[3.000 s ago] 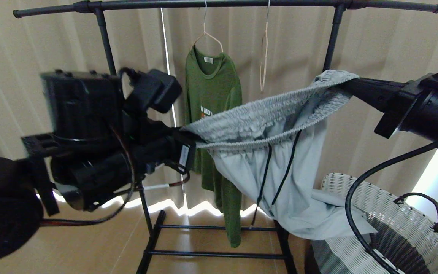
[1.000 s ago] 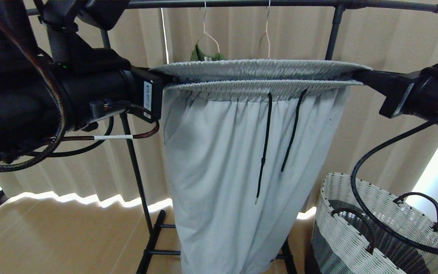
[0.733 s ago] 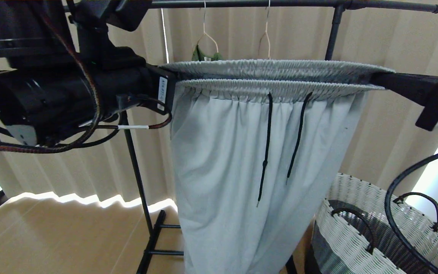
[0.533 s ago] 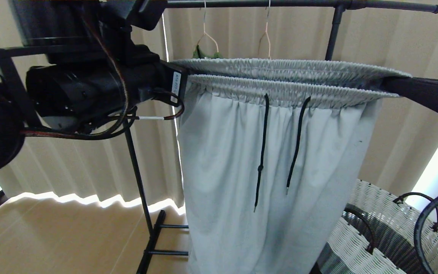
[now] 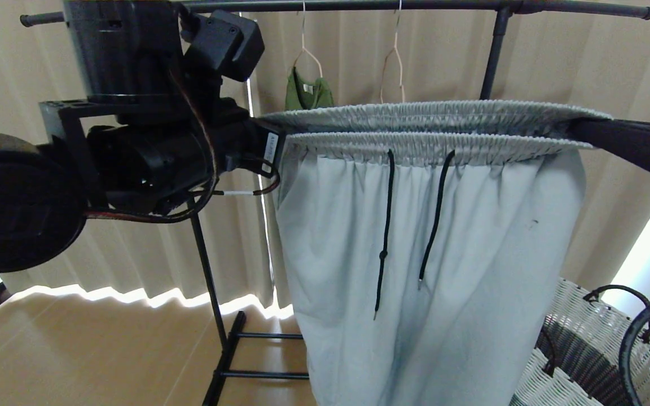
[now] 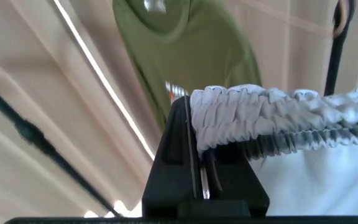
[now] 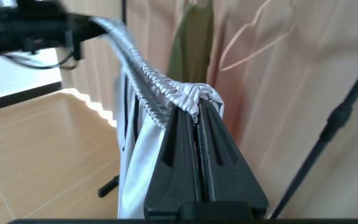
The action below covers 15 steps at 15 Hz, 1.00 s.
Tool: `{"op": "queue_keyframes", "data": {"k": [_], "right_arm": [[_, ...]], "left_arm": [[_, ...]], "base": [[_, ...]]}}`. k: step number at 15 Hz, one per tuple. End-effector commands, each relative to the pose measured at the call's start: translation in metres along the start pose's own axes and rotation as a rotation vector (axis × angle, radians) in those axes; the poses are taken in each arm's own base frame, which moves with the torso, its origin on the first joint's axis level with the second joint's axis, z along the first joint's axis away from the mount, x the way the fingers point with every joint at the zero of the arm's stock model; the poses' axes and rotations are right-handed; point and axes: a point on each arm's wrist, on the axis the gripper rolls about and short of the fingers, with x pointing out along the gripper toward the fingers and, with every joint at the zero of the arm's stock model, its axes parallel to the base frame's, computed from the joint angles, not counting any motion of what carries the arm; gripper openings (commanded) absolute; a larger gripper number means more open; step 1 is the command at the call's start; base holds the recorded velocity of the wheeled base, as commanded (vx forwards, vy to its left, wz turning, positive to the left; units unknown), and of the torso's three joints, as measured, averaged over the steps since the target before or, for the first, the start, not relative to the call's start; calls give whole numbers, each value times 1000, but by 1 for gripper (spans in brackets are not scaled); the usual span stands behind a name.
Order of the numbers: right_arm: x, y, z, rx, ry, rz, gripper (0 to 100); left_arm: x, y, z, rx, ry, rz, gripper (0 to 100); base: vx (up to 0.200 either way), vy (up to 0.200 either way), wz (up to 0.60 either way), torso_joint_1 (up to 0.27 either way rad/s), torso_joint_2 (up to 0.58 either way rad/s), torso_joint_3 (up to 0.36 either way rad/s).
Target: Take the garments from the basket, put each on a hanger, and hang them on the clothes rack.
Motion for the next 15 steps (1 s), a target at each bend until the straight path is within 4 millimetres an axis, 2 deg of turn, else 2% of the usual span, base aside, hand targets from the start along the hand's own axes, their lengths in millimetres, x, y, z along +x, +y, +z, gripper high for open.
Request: {"op": "queue_keyframes", "data": {"k": [1,4,6,7,9,12,15], "right_arm": [[22,-9,-8,0,35,-47,0],[49,-20,-13,-3,-8,-85,0],[71,-27,-15,-5,-40,-107,0],[75,-28,-16,-5,-41,-108,0],[97,-34,-12,-6,-83,-116,0],[126,-38,-11,3,-159,-115,0],[135,-39,-9,1,-194,-111,0]], "left_arm": [[-28,11,-3,0,1,0,0],[-50,17,-8,8,13,-10,0],[-76,25,-6,13,17,-118,0],[-83,27,-5,12,14,-146,0],[-114,34,-5,9,12,-258,0],[-136,33,-1,-96,-63,-442,0],[-139,32,-3,-113,-58,-466,0]], "base": [[0,0,0,0,0,0],[0,0,0,0,0,0],[0,0,0,0,0,0],[0,0,0,0,0,0],[0,0,0,0,0,0],[0,0,0,0,0,0],[0,0,0,0,0,0]]}}
